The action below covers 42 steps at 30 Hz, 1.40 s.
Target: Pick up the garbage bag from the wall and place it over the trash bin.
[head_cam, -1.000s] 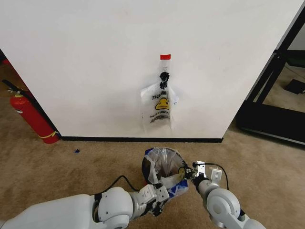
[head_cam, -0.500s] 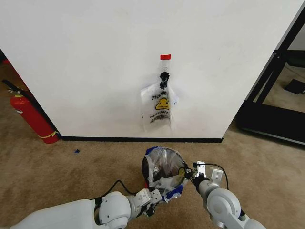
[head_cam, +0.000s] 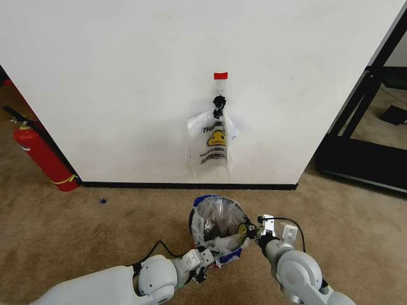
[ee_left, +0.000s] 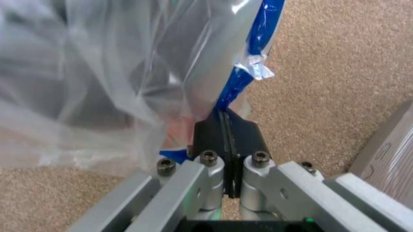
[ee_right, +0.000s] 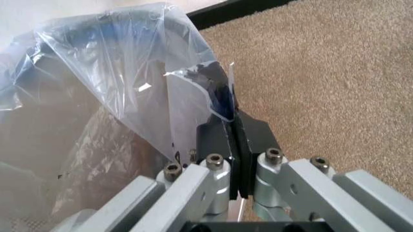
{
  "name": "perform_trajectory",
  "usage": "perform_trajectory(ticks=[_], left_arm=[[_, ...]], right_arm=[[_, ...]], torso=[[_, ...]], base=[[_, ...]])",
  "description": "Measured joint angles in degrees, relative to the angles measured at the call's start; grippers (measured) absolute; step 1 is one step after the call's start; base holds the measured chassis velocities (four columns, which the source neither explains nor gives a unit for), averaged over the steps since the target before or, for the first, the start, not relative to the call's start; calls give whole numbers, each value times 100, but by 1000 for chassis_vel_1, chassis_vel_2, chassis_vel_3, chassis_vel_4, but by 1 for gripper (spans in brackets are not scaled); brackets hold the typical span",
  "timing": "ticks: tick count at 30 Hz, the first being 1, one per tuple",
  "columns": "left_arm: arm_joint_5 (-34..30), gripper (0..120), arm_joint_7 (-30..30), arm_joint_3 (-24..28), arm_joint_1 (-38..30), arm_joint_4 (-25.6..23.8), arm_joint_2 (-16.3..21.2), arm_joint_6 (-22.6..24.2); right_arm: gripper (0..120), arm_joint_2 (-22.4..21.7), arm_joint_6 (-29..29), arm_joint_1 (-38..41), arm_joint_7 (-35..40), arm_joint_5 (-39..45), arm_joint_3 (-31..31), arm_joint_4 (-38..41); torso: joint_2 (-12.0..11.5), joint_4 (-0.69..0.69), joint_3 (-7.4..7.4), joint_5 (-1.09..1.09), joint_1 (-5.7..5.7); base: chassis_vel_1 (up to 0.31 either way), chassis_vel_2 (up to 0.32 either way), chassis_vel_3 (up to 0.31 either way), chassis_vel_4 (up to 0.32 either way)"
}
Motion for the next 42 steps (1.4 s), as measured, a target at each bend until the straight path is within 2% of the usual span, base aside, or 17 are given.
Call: perform_trajectory(ticks=[6, 9, 10, 11, 12, 15, 16, 20, 23, 24, 26, 28, 29, 31, 37, 40, 42], left_arm=[[37, 0, 9, -158, 190, -276, 167, 18], [52, 6, 37, -241, 257, -435, 258, 32], [71, 13, 52, -311, 302, -559, 349, 44], [155, 25, 205, -506, 417, -925, 665, 48], [175, 30, 258, -588, 470, -1055, 777, 49], [219, 39, 324, -730, 595, -1302, 969, 51], [219, 39, 324, -730, 595, -1302, 969, 51], [513, 58, 328, -1265, 1003, -1867, 1312, 47], [136, 72, 207, -1776, 1120, -2247, 1482, 90], [136, 72, 207, -1776, 1120, -2247, 1482, 90], [-278, 78, -37, -2028, 1073, -2333, 1451, 136], [-1015, 87, -611, -2225, 827, -2231, 1184, 228], [-1144, 90, -729, -2243, 774, -2190, 1124, 248], [-1735, 98, -1283, -2261, 491, -1900, 733, 347], [-2042, 97, -1783, -2082, 276, -1382, 359, 419], [-1992, 92, -1853, -2036, 291, -1192, 285, 444], [-1964, 84, -1854, -2021, 298, -1110, 276, 449]], right_arm=[[0, 2, 2, 22, -3, -3, -4, -6], [0, 5, 3, 34, -6, -6, -8, -20], [0, 6, 5, 40, -8, -11, -12, -32], [0, 6, 11, 57, -19, -28, -25, -57], [0, 10, 14, 66, -24, -32, -26, -69], [0, 20, 22, 75, -38, -48, -29, -91], [0, 20, 22, 75, -38, -48, -29, -91], [0, 41, 46, 67, -84, -118, -34, -133], [0, 49, 56, 57, -101, -157, -45, -146], [0, 49, 56, 57, -101, -157, -45, -146], [0, 49, 57, 56, -105, -173, -49, -146], [0, 42, 57, 55, -111, -189, -55, -142], [0, 40, 57, 55, -112, -191, -56, -140], [0, 30, 56, 46, -114, -208, -61, -130], [0, 8, 52, 37, -114, -221, -70, -110], [0, -1, 50, 37, -114, -220, -72, -106], [0, -12, 49, 39, -114, -220, -73, -104]], torso=[[0, 0, 0, -1, 0], [0, 0, 0, 0, 0], [0, 0, 0, -2, 0], [0, 0, 0, -1, 0], [0, 0, 0, -1, 0], [0, -1, -1, -1, 0], [0, -1, -1, -1, 0], [0, 0, -1, -3, 0], [0, 0, -1, -1, 0], [0, 0, -1, -1, 0], [1, 1, -1, -1, 0], [1, 0, -1, -2, 0], [1, -1, -1, -1, 0], [0, -1, 0, -2, 0], [-1, -1, 0, -1, 0], [-1, 0, 0, -1, 0], [-1, 0, 0, 0, 0]], base=[[0, 0, 0, 0], [0, 0, 0, 0], [0, 0, 0, 0], [0, 0, 0, 0], [0, 0, 0, 0], [0, 0, 0, 0], [0, 0, 0, 0], [0, 0, 0, 0], [0, 0, 0, 0], [0, 0, 0, 0], [0, 0, 0, 0], [0, 0, 0, 0], [0, 0, 0, 0], [0, 0, 0, 0], [0, 0, 0, 0], [0, 0, 0, 0], [0, 0, 0, 0]])
